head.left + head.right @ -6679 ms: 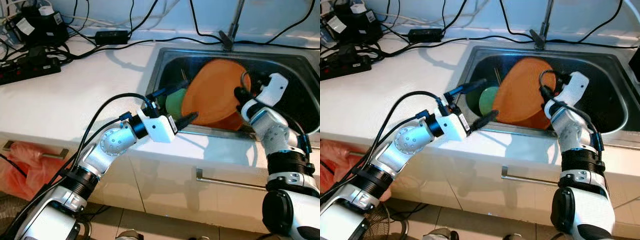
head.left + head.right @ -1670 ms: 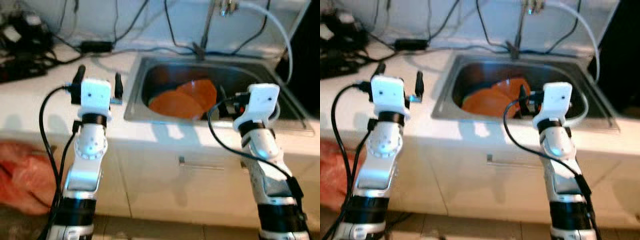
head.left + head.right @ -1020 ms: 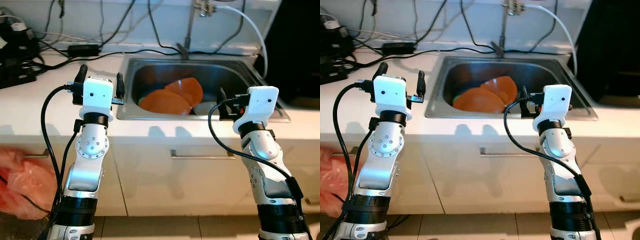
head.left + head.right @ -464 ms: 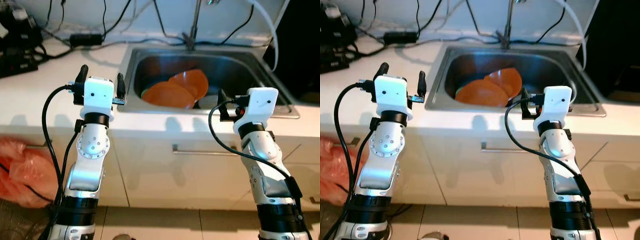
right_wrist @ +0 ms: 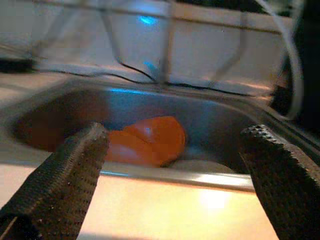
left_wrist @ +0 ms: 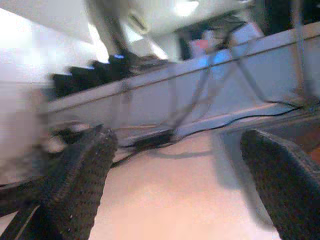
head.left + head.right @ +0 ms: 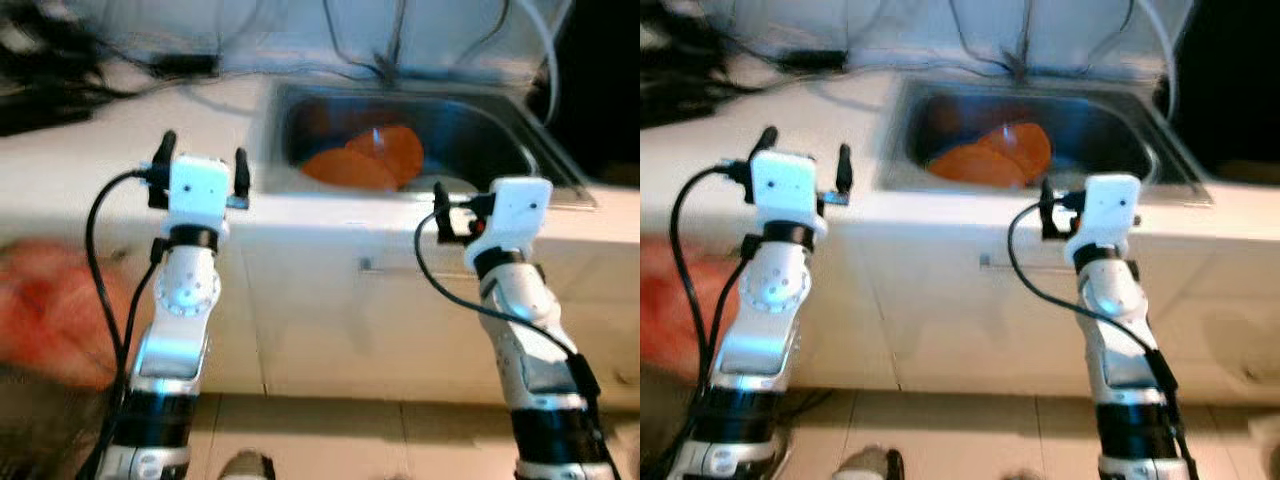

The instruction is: Kitchen organization

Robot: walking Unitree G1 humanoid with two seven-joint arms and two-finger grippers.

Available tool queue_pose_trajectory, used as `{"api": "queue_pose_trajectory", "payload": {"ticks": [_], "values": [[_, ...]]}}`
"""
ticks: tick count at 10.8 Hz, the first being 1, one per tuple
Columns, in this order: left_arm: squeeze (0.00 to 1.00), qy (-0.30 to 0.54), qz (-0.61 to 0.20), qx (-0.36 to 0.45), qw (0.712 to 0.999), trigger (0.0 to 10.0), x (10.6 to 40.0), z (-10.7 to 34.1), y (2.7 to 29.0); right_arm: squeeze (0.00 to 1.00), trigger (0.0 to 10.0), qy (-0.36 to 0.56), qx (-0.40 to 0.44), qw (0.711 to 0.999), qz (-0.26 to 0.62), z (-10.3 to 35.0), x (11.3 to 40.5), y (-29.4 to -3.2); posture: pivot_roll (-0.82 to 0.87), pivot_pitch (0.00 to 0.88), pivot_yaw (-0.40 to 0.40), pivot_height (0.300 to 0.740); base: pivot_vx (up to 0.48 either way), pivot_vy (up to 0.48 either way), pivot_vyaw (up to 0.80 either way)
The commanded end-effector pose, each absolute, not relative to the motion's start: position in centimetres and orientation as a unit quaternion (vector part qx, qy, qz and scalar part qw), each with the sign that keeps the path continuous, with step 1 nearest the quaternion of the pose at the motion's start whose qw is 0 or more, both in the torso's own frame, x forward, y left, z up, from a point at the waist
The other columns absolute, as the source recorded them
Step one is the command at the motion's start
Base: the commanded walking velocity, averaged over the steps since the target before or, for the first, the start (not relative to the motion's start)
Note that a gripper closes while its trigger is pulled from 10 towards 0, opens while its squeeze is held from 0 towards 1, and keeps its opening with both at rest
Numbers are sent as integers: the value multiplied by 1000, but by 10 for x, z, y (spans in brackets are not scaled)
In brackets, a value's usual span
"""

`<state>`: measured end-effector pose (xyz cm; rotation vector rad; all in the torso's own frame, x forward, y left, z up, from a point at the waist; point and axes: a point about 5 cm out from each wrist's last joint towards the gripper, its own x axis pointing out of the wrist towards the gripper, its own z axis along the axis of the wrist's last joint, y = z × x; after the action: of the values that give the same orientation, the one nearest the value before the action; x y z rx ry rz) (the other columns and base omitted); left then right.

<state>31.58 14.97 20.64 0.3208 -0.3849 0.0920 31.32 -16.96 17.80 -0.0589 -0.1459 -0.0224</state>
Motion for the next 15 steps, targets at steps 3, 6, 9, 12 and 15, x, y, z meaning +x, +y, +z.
{"api": "queue_pose_trajectory", "payload": {"ticks": [3,6,9,12,15], "values": [[0,-196,15,179,964,10000,314,207,147,0,10000,-71,-33,997,-19,176,313,-171,92,0,-4,740,-86,0,0],[0,-199,-13,158,967,10000,311,206,145,0,10000,-70,-33,997,-19,175,312,-170,90,0,1,740,0,-180,0],[0,-203,-40,149,967,10000,308,204,138,0,10000,-67,-32,997,-26,173,311,-173,82,0,6,740,0,-180,-169],[0,-202,-54,148,967,10000,306,197,135,0,10000,-61,-34,997,-32,171,308,-177,66,0,11,740,0,0,-800],[0,-148,-113,157,970,10000,304,163,126,0,10000,-41,-35,998,-42,158,303,-182,54,0,22,740,0,0,-800]]}}
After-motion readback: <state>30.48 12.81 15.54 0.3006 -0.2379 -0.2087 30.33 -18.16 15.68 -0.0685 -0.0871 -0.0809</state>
